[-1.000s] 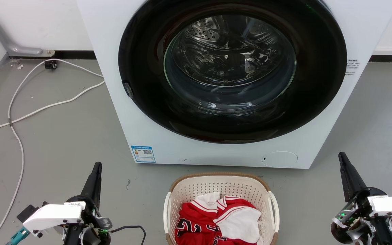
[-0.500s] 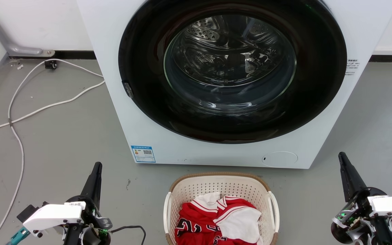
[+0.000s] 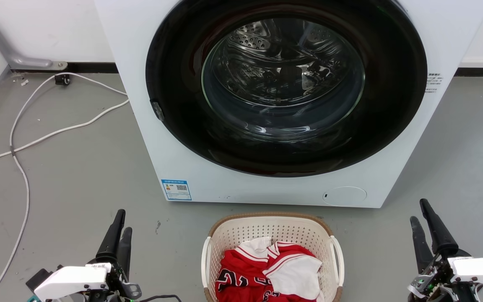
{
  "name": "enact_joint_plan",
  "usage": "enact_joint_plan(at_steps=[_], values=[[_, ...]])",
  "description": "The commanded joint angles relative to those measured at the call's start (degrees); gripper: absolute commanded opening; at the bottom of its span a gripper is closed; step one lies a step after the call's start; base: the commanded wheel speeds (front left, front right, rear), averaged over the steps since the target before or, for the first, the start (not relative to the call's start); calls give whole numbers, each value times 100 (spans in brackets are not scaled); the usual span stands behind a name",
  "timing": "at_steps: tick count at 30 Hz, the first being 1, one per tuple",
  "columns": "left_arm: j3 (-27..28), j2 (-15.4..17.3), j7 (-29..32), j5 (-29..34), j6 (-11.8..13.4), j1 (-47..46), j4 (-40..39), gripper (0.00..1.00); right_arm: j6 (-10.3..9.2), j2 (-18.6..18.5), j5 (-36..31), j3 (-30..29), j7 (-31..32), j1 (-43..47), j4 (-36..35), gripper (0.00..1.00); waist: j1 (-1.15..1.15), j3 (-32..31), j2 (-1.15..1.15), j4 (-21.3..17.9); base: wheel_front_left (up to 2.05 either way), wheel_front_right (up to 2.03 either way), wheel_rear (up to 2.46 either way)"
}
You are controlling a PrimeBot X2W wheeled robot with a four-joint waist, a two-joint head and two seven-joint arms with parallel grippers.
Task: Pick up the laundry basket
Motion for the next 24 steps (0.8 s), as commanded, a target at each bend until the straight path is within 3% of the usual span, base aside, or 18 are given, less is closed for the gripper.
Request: enact_joint_plan(at_steps=[1, 7, 24], values=[[-4, 13, -66, 159, -10, -96, -151, 100, 1, -13, -154, -5, -71, -74, -145, 100, 0, 3, 0, 0, 0, 0, 0], [-34, 14, -207, 774, 11, -102, -302, 100, 1, -13, -811, -18, -213, -46, -325, 100, 0, 13, 0, -2, 0, 0, 0], [-487, 16, -629, 2955, 385, -42, -746, 100, 1, -14, -3380, 294, -637, 134, -966, 100, 0, 46, 0, 4, 0, 0, 0]])
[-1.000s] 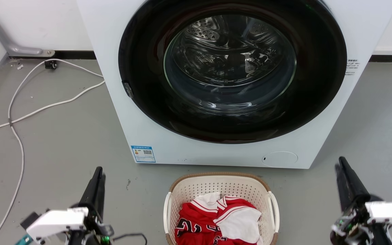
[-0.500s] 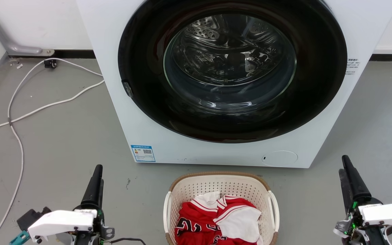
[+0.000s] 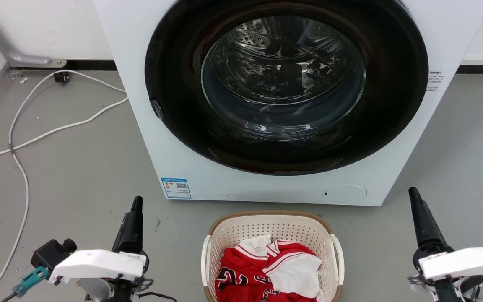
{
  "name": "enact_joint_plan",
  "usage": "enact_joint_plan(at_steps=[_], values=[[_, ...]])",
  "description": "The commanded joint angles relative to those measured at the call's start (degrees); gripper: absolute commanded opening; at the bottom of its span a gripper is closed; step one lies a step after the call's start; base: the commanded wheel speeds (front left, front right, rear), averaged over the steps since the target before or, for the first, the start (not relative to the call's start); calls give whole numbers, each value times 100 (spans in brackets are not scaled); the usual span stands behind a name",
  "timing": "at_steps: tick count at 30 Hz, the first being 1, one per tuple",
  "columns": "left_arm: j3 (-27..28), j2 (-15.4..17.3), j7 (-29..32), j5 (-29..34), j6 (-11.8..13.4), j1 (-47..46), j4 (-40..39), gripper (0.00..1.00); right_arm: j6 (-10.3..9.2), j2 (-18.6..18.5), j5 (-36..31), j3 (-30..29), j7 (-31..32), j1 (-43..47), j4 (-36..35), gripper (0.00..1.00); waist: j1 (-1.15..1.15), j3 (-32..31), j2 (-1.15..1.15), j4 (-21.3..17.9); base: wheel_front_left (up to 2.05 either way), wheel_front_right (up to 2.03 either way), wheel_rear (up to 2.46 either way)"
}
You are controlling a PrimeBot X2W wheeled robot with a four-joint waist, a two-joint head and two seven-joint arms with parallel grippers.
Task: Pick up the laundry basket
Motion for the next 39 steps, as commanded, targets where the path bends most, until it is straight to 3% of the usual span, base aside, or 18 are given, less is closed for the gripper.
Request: enact_joint_plan(at_steps=[1, 14, 39], values=[[-32, 14, -46, 181, 22, -39, -124, 100, 1, -17, -214, 23, -51, -11, -146, 100, 0, 1, 0, 1, 0, 0, 0], [-249, 16, -318, 1334, 184, 7, -251, 100, 1, -17, -1566, 102, -324, 138, -323, 100, 0, 31, 0, 14, 0, 0, 0], [-541, 19, -751, 3068, 356, 106, -454, 100, 1, -17, -3388, 170, -760, 317, -752, 100, 0, 124, 0, 53, 0, 0, 0]])
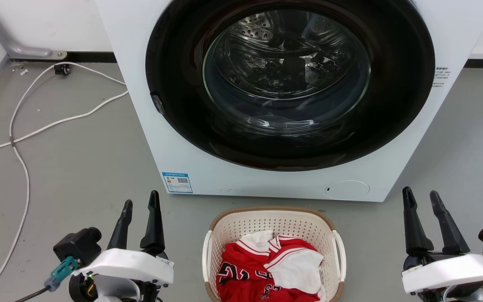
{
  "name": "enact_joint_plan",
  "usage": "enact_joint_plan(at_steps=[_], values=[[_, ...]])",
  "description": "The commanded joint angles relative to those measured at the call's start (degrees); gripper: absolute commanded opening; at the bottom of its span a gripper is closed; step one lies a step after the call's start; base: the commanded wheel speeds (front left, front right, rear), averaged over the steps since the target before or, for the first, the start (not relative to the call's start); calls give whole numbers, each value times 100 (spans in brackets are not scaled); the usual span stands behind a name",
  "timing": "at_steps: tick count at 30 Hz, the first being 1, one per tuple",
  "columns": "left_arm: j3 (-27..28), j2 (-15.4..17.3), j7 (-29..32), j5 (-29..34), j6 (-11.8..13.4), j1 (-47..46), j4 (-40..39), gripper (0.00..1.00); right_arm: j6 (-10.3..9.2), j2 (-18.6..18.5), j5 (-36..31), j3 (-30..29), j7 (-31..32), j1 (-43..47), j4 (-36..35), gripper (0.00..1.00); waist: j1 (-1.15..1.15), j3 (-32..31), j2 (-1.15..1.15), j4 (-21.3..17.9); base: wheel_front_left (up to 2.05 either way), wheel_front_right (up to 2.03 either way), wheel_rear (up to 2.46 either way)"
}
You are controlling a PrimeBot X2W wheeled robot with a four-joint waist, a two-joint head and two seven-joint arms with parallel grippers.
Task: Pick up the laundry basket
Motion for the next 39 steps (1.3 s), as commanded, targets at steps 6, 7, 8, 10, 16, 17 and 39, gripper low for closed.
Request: enact_joint_plan(at_steps=[6, 7, 8, 10, 16, 17, 39], values=[[-54, 16, -129, 457, 71, 44, -116, 100, 0, -16, -461, 26, -129, 61, -173, 100, 0, 19, 0, -1, 0, 0, 0], [-61, 16, -147, 513, 84, 45, -118, 100, 0, -16, -527, 28, -147, 67, -182, 100, 0, 23, 0, -2, 0, 0, 0], [-72, 16, -167, 571, 94, 48, -122, 100, 0, -16, -593, 28, -158, 72, -192, 100, 0, 28, 0, -2, 0, 0, 0], [-97, 16, -188, 689, 105, 56, -130, 100, 0, -16, -722, 34, -189, 80, -204, 100, 0, 38, 0, -1, 0, 0, 0], [-163, 16, -273, 1008, 152, 68, -156, 100, 0, -16, -1078, 47, -267, 112, -252, 100, 0, 64, 0, 8, 0, 0, 0], [-172, 16, -284, 1059, 157, 73, -161, 100, 0, -16, -1127, 49, -283, 120, -258, 100, 0, 69, 0, 10, 0, 0, 0], [-290, 17, -541, 2020, 215, 170, -241, 100, -1, -15, -2157, 60, -546, 237, -356, 100, 0, 116, 0, 36, 0, 0, 0]])
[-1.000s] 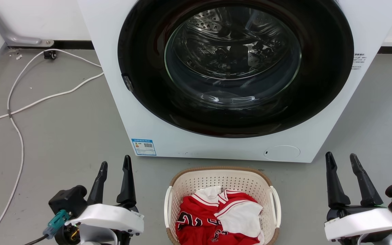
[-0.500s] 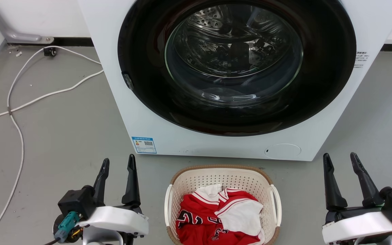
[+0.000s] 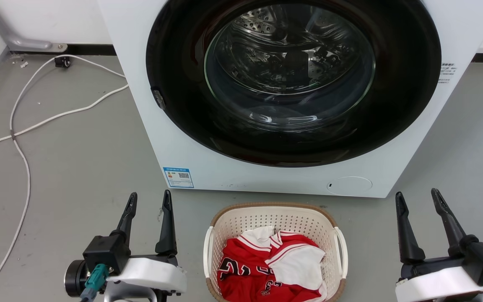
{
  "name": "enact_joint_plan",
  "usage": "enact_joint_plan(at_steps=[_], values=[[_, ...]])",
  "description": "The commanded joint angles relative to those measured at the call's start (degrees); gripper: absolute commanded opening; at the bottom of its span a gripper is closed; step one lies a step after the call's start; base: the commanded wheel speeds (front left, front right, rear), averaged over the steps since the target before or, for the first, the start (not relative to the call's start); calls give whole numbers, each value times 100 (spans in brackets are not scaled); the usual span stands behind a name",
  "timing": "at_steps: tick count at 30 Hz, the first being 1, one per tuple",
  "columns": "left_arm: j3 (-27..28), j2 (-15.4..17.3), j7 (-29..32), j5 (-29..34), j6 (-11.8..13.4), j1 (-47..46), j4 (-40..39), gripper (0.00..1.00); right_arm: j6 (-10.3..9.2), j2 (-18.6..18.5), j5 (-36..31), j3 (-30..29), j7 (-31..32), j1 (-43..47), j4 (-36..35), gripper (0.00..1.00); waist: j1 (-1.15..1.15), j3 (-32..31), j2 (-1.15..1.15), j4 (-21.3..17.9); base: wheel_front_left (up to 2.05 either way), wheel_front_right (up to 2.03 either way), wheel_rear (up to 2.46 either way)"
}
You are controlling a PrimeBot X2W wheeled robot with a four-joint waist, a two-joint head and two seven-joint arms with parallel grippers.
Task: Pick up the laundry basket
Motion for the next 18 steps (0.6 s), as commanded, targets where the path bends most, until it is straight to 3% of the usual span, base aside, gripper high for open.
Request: enact_joint_plan(at_steps=[1, 18], values=[[-12, 13, -45, 98, 21, 62, -51, 100, -2, -13, -87, 9, -39, 28, -61, 100, 0, 2, 0, 1, 0, 0, 0], [-100, 13, -217, 785, 92, 104, -107, 100, -2, -12, -842, 49, -219, 144, -113, 100, 0, 55, 0, 27, 0, 0, 0]])
